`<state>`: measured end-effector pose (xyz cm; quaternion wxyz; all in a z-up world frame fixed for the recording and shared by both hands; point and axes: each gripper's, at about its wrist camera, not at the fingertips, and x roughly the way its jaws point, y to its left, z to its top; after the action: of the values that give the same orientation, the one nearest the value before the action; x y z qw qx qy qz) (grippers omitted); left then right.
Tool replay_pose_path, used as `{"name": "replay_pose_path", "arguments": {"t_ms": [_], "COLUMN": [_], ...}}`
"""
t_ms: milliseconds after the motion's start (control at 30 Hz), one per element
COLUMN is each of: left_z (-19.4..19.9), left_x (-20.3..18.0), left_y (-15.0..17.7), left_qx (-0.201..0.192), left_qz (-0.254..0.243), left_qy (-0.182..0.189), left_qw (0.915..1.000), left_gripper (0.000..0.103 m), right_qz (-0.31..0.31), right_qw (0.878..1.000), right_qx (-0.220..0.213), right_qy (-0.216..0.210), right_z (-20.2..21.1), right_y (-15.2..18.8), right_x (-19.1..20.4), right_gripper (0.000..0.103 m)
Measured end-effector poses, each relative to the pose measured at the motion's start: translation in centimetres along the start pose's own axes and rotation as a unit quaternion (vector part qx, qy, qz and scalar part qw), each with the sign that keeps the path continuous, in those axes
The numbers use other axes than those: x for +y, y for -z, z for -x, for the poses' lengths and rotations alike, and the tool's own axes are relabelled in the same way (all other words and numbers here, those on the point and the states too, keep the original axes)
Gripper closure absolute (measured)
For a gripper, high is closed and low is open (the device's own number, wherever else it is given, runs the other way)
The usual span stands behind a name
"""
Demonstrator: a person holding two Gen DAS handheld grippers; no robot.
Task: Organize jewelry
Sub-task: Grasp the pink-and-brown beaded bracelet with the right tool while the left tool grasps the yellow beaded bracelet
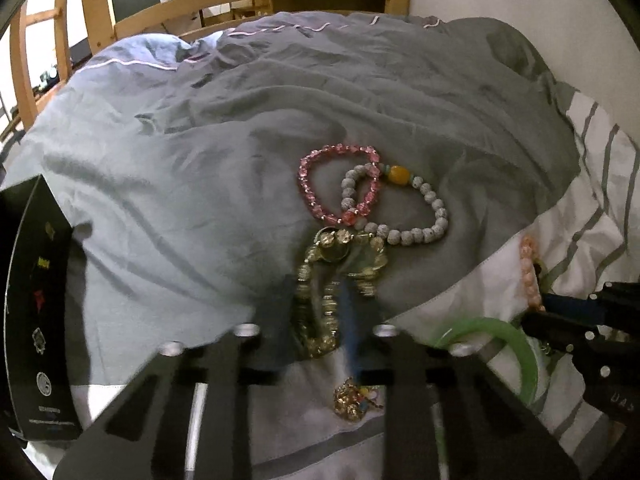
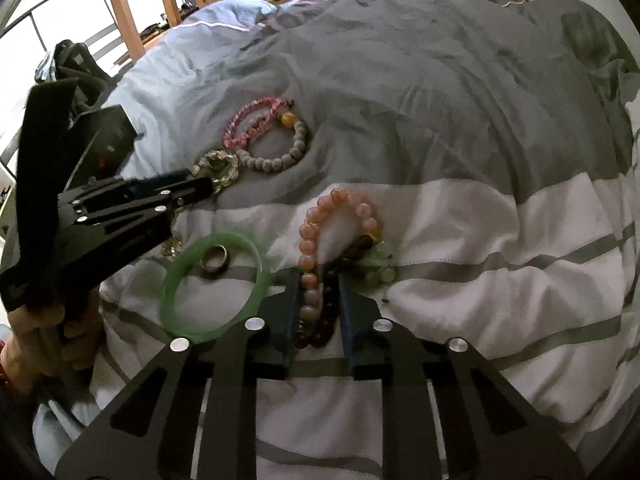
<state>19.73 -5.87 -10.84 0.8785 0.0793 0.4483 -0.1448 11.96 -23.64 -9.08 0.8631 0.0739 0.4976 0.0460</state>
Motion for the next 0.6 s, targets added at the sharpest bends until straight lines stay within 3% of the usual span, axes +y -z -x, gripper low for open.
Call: {"name": "replay_pose_path", "arguments": {"t_ms": [200,600], "left_z": [1.4,3.3], "left_x": [0.6,1.0], "left_y": [-0.3,-1.4], "left_qx": [-0.012,-0.042], "left_qz": [0.016,0.018], "left_qy": [0.013,0.027], "left_qw": [0.9997,0.9986], "left_gripper": [0.095,0.095], "right_qz": [0.009,0.007], "right_qw": [0.998,0.994], "right_qx": [-0.051,-0.099], "right_qy": [-0.021,-0.04], "right_z": [2.0,3.8], "right_y": [-0.6,-0.9], "right_x": [0.8,1.0], "right_gripper": [0.094,0.094]}}
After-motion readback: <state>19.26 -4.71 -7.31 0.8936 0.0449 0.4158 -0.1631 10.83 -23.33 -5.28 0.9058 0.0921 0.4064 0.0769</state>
